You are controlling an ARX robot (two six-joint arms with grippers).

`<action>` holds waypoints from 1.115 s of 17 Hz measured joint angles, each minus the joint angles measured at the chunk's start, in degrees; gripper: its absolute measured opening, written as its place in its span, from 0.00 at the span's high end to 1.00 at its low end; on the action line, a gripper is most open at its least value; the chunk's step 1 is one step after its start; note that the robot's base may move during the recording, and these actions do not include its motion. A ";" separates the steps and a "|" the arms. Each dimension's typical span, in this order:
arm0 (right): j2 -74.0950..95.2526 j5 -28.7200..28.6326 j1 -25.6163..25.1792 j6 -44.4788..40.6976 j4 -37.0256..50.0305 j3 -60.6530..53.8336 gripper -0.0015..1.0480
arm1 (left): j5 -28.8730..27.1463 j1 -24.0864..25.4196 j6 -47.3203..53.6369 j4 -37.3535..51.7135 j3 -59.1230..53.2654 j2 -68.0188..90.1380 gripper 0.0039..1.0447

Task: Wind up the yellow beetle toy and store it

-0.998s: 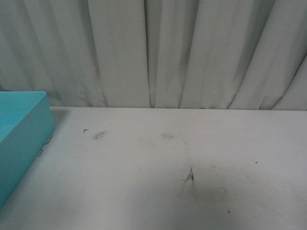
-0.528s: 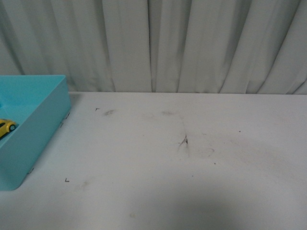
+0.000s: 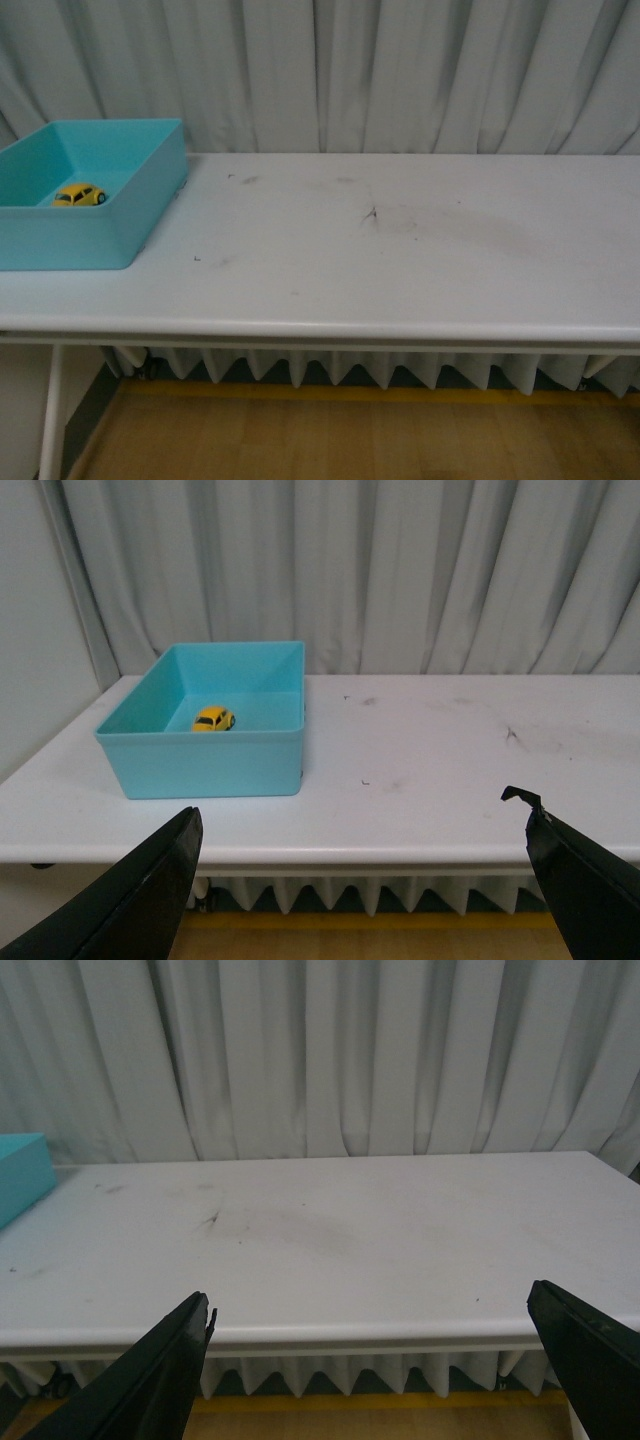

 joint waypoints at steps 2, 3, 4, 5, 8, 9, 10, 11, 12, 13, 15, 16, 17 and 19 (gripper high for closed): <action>0.02 0.00 0.00 0.00 0.02 0.00 0.06 | -0.02 0.02 0.00 0.07 0.00 0.00 0.06; 0.00 0.00 0.00 0.00 0.17 0.00 0.06 | -0.04 0.02 0.00 0.17 0.00 0.00 0.06; 0.00 -0.02 0.00 0.00 0.17 0.00 0.06 | -0.04 0.02 0.00 0.17 0.00 0.00 0.06; 0.00 0.00 0.00 0.00 0.17 0.00 0.06 | -0.04 0.02 0.00 0.17 0.00 0.00 0.06; 0.00 0.00 0.00 0.00 0.15 0.00 0.06 | -0.04 0.02 0.00 0.15 0.00 0.00 0.06; 0.00 0.00 0.00 0.00 0.15 0.00 0.06 | -0.04 0.02 0.00 0.15 0.00 0.00 0.06; 0.00 0.00 0.00 0.00 0.15 0.00 0.06 | -0.04 0.02 0.00 0.15 0.00 0.00 0.06; 0.00 -0.02 0.00 0.00 0.15 0.00 0.06 | -0.04 0.02 0.00 0.15 0.00 0.00 0.06; 0.00 0.00 0.00 0.00 0.15 0.00 0.06 | -0.04 0.02 0.00 0.15 0.00 0.00 0.06; 0.00 0.00 0.00 0.00 0.15 0.00 0.06 | -0.04 0.02 0.00 0.15 0.00 0.00 0.06; 0.00 0.00 0.00 0.00 0.15 0.00 0.06 | -0.04 0.02 0.00 0.15 0.00 0.00 0.06; 0.00 0.00 0.00 0.00 0.15 0.00 0.06 | -0.04 0.02 0.00 0.15 0.00 0.00 0.06; 0.00 0.00 0.00 0.00 0.22 0.00 0.06 | -0.04 0.02 0.00 0.20 0.00 0.00 0.06; 0.00 0.00 0.00 0.00 0.26 0.00 0.06 | -0.04 0.02 0.00 0.33 0.00 0.00 0.06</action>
